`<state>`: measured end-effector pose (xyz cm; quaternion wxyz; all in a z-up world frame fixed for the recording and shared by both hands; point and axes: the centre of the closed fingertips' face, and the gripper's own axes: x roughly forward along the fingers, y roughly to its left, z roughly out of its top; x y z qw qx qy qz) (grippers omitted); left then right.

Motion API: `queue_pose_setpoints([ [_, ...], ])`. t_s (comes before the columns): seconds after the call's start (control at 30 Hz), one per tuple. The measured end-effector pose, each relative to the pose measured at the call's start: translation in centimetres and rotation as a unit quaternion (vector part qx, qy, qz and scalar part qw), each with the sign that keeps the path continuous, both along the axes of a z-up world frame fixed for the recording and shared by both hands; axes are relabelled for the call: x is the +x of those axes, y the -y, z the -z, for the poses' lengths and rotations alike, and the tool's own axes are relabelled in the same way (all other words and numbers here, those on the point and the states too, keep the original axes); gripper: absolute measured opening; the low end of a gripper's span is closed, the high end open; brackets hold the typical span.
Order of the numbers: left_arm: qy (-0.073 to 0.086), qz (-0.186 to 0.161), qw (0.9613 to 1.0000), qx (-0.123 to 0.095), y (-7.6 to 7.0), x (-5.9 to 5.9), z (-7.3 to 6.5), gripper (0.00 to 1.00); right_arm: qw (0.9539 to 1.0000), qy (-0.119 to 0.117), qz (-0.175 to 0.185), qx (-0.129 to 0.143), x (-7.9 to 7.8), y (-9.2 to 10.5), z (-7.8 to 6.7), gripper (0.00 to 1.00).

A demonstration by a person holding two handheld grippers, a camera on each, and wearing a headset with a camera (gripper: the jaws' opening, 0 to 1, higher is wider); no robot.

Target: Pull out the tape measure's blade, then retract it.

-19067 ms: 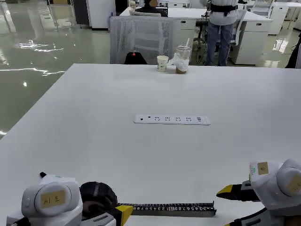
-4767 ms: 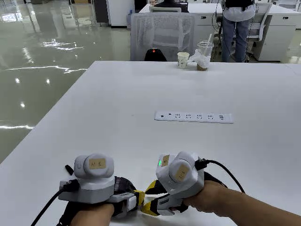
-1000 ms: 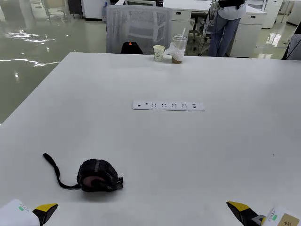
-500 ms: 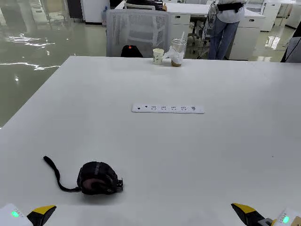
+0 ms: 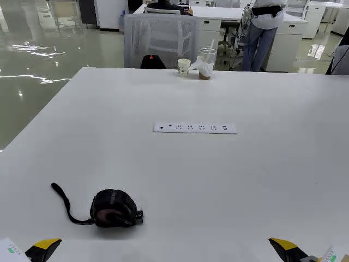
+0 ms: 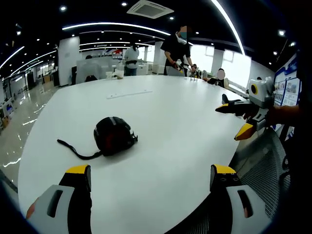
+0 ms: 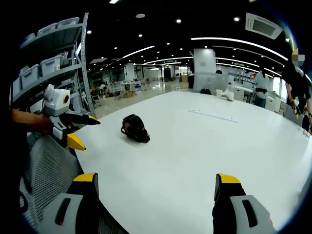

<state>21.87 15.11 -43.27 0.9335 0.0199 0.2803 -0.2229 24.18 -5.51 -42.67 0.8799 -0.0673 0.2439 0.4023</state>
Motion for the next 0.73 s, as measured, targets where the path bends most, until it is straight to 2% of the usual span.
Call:
queue_pose_setpoints([
  [0.33, 0.000, -0.002, 1.0000, -0.007, -0.09, 0.06, -0.22, 0.97, 1.0000, -0.004, 0.000, 0.001, -0.14, 0.15, 0.03, 0.99],
  [0.73, -0.001, 0.004, 1.0000, -0.003, -0.09, 0.07, -0.10, 0.98, 1.0000, -0.005, 0.002, 0.001, -0.21, 0.32, -0.08, 0.99],
])
